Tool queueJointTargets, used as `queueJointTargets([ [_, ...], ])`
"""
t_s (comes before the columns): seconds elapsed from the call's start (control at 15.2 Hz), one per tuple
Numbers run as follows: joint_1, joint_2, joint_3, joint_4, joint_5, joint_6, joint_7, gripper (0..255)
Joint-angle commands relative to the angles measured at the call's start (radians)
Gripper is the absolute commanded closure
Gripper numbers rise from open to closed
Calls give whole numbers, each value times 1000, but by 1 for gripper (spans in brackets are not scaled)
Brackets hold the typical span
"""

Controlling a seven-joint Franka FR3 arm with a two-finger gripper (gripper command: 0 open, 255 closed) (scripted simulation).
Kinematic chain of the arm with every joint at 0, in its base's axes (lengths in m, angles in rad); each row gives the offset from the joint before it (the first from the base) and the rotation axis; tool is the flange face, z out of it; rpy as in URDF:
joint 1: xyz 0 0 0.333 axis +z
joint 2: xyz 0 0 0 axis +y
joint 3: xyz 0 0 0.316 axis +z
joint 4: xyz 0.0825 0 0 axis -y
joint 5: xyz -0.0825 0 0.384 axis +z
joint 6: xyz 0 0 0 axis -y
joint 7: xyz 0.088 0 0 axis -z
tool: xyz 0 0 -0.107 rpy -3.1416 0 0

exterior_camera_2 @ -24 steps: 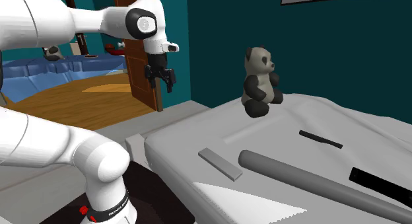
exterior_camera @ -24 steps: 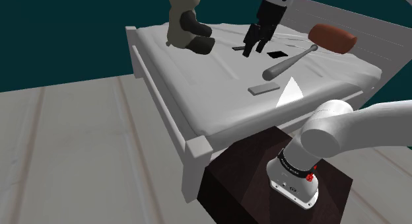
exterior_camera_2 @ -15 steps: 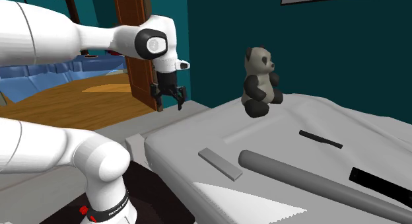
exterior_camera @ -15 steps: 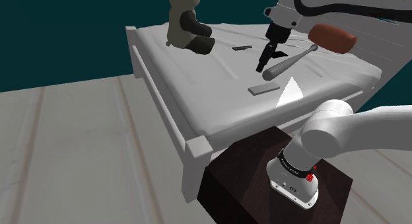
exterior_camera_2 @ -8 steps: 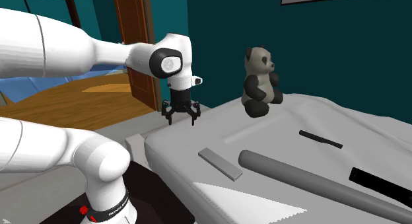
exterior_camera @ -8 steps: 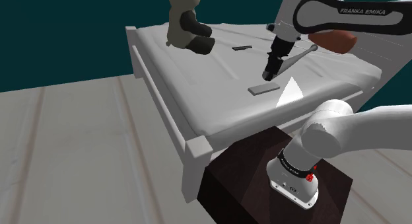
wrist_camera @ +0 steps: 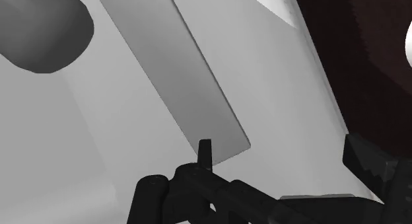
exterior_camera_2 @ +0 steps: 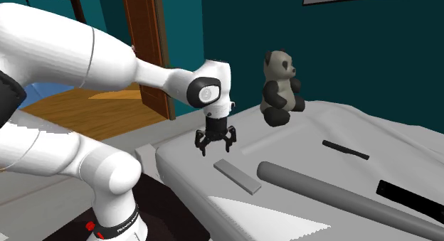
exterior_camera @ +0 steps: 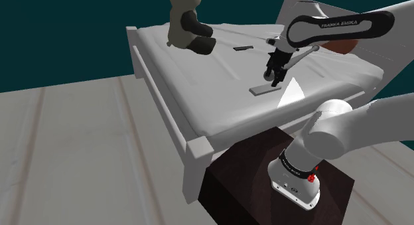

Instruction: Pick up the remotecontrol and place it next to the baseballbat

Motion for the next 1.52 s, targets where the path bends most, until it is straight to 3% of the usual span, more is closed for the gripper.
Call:
queueJointTargets([
  [0.0,27,64,-71,20,-27,53,-106,0],
  [0.33,146,261,-266,97,-29,197,-372,0],
  [0.86,189,356,-343,50,-4,333,-407,0],
  [1.39,189,356,-343,50,-4,333,-407,0],
  [1.45,189,356,-343,50,-4,333,-407,255],
])
